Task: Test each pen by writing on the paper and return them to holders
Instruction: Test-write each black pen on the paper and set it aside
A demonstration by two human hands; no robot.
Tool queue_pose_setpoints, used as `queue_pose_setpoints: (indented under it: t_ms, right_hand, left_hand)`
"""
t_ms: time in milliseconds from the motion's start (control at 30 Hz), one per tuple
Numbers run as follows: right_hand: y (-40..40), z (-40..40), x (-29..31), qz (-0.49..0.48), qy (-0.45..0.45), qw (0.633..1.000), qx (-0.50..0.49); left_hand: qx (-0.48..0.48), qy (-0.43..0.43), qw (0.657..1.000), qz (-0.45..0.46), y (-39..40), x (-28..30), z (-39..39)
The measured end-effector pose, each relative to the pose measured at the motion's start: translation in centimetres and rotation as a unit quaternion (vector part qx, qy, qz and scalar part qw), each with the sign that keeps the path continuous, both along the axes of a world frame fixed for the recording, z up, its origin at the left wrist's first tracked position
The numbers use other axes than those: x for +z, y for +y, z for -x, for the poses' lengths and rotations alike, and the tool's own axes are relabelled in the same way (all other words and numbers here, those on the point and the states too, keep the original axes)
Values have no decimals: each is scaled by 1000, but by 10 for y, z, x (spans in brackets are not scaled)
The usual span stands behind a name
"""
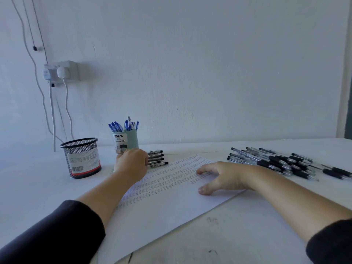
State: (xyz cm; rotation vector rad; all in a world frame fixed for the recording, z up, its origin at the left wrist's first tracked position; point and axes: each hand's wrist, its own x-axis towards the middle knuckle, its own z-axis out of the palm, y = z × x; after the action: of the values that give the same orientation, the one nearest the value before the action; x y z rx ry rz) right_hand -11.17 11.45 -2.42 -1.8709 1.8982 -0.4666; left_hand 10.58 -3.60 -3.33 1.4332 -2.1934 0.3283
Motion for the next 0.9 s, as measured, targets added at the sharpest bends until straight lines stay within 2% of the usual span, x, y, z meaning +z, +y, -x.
queue_pose_setpoints:
  t_ms: [167, 267, 433, 500, 567, 633, 733, 800, 900]
  right_hand:
    - [0, 0, 0, -4, -3, 1000, -1]
    - [1, 1, 0, -4, -3, 1000, -2]
    - [2, 1, 0, -1, 0, 1000, -3]
    - [2, 0, 1, -2, 4, 1000, -3]
    - [3, -1, 2, -4, 5, 1000, -4]
    - [4, -1, 3, -5, 6, 1000, -3]
    - [5, -2, 4, -5, 10, 1000, -2]
    - [5, -2, 4, -8, 9, 1000, -2]
    - [6, -1, 3, -12, 2, 1000, 4]
  left_hand:
    - [10, -32, 999, -20, -2, 0, 1]
    - [-4, -23, 1000, 4, 0, 0, 2]
    - [-54, 166, 983, 53, -5, 5, 0]
    - [-70, 162, 984, 35, -2, 6, 1]
    - [-99, 115, 988, -27, 5, 5, 5]
    - [-134, 99, 978, -123, 12, 9, 9]
    - [-188, 169, 936, -244, 23, 25, 3]
    - [-235, 170, 907, -305, 33, 36, -9]
    - [-263, 2, 869, -419, 45, 53, -31]
